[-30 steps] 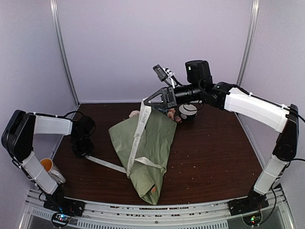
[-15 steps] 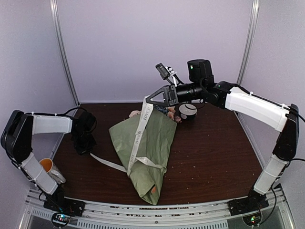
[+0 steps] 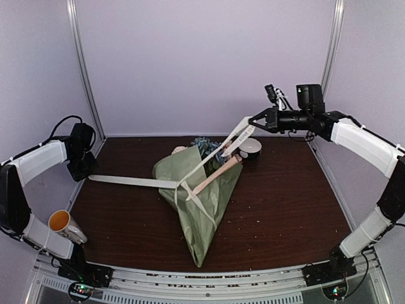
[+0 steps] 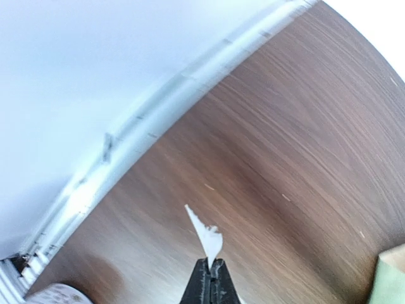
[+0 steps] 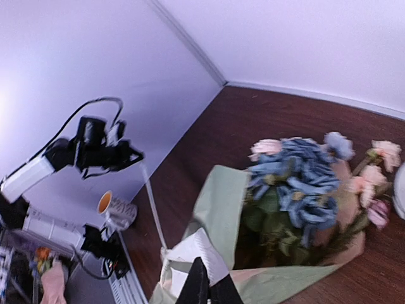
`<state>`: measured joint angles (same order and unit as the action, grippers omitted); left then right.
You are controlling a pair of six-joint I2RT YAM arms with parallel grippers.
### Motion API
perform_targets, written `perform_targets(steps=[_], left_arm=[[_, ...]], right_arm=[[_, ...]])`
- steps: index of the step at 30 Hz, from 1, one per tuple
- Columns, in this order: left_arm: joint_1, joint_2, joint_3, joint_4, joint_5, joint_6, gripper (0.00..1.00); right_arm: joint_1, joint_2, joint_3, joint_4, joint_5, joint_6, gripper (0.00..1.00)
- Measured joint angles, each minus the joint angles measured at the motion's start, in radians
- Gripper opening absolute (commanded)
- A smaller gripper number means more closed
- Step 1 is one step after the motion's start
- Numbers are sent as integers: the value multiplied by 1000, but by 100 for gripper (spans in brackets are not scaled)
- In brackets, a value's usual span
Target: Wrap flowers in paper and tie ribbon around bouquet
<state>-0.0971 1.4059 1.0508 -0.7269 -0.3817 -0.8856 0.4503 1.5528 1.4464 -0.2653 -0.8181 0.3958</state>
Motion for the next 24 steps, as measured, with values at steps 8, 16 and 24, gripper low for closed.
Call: perform_targets(steps=[8,16,24], left_arm=[[174,-55,-28,15,-4,50,0],[242,-87,-105,31,29,60,0],[317,-87,-153,52,93,64,0]], right_arm=[[-192,-145,-287,-29,66,14,0],[-237,-230,-345,-71,41,-22,0],[-441,-277,-607,-1,10,106,0]])
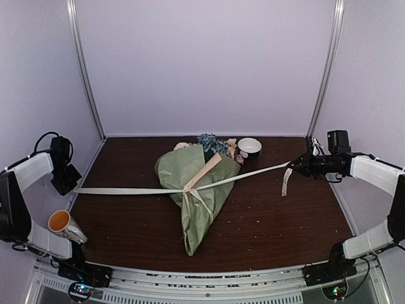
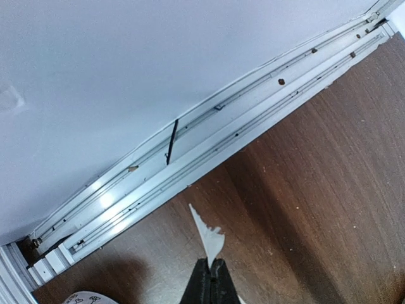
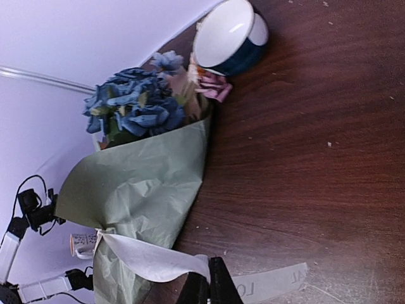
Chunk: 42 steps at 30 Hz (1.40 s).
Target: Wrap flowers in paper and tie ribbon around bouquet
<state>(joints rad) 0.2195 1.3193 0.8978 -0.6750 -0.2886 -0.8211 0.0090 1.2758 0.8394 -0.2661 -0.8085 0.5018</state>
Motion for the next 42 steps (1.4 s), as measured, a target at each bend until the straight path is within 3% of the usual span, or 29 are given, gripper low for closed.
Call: perform_targets(steps=[19,42], left_arm=[[257,-101,-78,6,181,56,0],[485,-155,-95,-99,417,261,0]], right_arm=[[-442,171,-179,77,16,55,0],[-618,172,-237,45,122,28,0]])
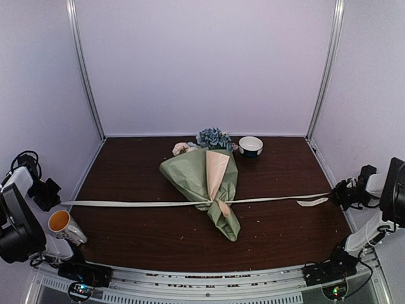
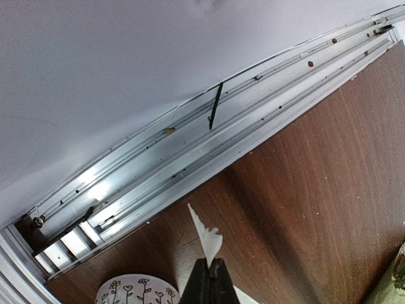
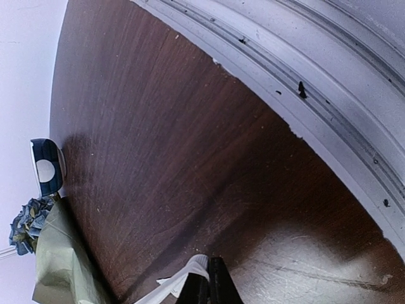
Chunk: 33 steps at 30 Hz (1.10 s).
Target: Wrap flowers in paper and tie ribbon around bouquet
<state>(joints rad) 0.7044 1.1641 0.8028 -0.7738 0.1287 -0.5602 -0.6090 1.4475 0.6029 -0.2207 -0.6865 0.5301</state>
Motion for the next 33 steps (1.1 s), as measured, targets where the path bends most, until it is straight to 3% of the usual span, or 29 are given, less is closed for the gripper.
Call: perform_targets(steps=[11,14,16,20,24,29,33], left_arm=[[5,-4,0,-7,16,13,0],[-42,-48,-18,-3,-15,4,0],[-167,-111,-20,27,-123,-8,0],[-633,-289,15,162,-250,-31,0],[-993,-355,122,295,-311,21,0],[-1332,-308,255,528,-279,182,0],[-1470,-182,431,649,-188,298,0]], right_arm=[[-19,-2,-2,-23,25,-13,0],[37,-8,4,-21,93,-39,0],[132,-8,36,-23,172,-66,3],[334,-17,131,-31,256,-115,30],[500,-54,176,-103,272,-185,42],[688,-138,220,-225,285,-266,56],[932,-210,331,-246,325,-374,63]])
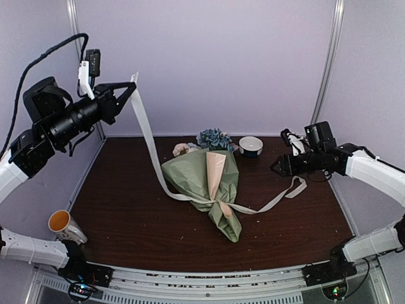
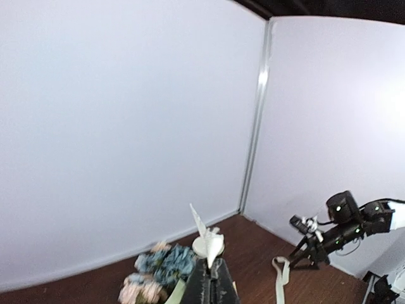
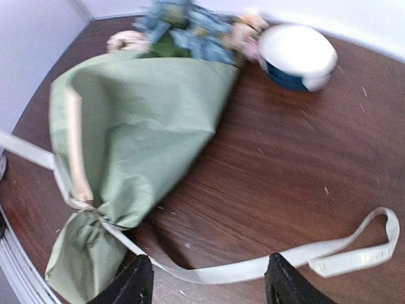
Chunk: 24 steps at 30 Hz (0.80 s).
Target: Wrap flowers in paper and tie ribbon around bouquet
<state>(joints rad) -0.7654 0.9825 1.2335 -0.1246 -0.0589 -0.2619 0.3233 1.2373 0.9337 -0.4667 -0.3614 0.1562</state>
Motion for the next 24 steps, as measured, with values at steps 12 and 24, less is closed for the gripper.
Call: perform_targets(steps=[12,24], left_arm=[[-140,212,223,189,285,175,0],[-159,225,254,251,325,201,0]], right_arm=[[518,309,171,392,-182,-227,62],[539,597,282,569,-263,-177,58]])
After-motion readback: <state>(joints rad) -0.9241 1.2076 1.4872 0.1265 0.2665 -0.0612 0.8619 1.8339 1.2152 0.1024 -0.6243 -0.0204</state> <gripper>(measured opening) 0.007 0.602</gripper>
